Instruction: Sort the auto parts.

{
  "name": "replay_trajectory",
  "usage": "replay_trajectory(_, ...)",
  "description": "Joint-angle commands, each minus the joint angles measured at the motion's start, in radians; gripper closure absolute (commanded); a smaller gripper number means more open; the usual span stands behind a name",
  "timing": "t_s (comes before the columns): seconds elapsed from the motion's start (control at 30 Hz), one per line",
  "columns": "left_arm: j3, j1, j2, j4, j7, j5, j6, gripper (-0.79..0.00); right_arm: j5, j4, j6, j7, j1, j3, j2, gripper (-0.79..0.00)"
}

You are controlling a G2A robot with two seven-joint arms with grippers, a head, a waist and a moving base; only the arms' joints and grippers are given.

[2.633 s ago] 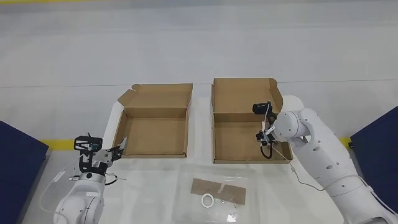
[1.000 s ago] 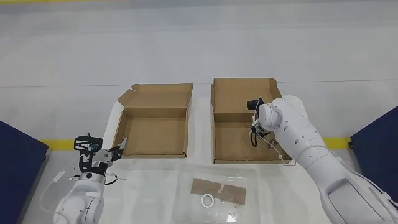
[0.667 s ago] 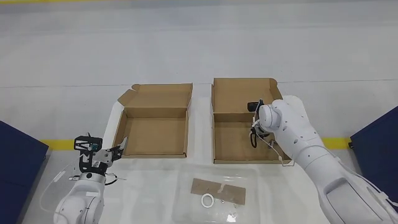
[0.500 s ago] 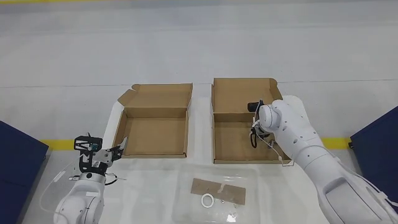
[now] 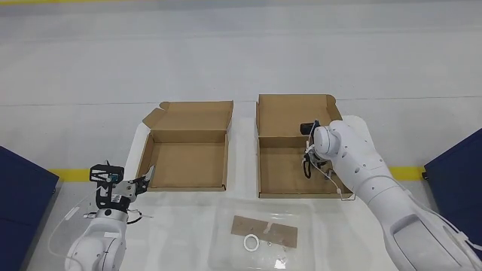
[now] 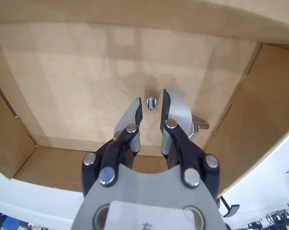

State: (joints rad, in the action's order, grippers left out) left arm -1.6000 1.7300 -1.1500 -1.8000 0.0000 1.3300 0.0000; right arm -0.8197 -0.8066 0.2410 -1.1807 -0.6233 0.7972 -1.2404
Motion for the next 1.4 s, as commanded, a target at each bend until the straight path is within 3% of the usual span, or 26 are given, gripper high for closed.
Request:
replay_trajectory(0.0, 0.000, 0.000, 0.000, 0.000, 0.000, 0.000, 0.000, -0.785, -0.003, -0.005, 0.000, -0.002, -0.002, 0.004, 0.000, -0.231)
replay_trajectory(0.23, 0.000, 0.000, 0.000, 0.000, 0.000, 0.000, 0.000, -0.785, -0.026, -0.053, 0.009, -0.018, -0.011, 0.025, 0.008, -0.391)
replay_trajectory(0.3, 0.000, 0.000, 0.000, 0.000, 0.000, 0.000, 0.000, -0.785, -0.036, -0.078, 0.015, -0.025, -0.018, 0.037, 0.014, -0.714)
replay_trajectory(0.33, 0.000, 0.000, 0.000, 0.000, 0.000, 0.000, 0.000, -0.785, -0.040, -0.093, 0.020, -0.030, -0.023, 0.045, 0.017, -0.785)
replay_trajectory(0.7, 0.000, 0.000, 0.000, 0.000, 0.000, 0.000, 0.000, -0.785, -0.110, -0.387, 0.046, -0.133, -0.148, 0.173, 0.079, -0.785)
replay_trajectory(1.03, 0.000, 0.000, 0.000, 0.000, 0.000, 0.000, 0.000, -0.785, -0.110, -0.395, 0.040, -0.123, -0.149, 0.173, 0.079, -0.785)
replay_trajectory(1.17, 0.000, 0.000, 0.000, 0.000, 0.000, 0.000, 0.000, -0.785, -0.104, -0.486, -0.048, -0.105, -0.176, 0.200, 0.090, -0.785)
replay_trajectory(1.37, 0.000, 0.000, 0.000, 0.000, 0.000, 0.000, 0.000, -0.785, -0.070, -0.690, -0.240, -0.240, -0.242, 0.300, 0.129, -0.785)
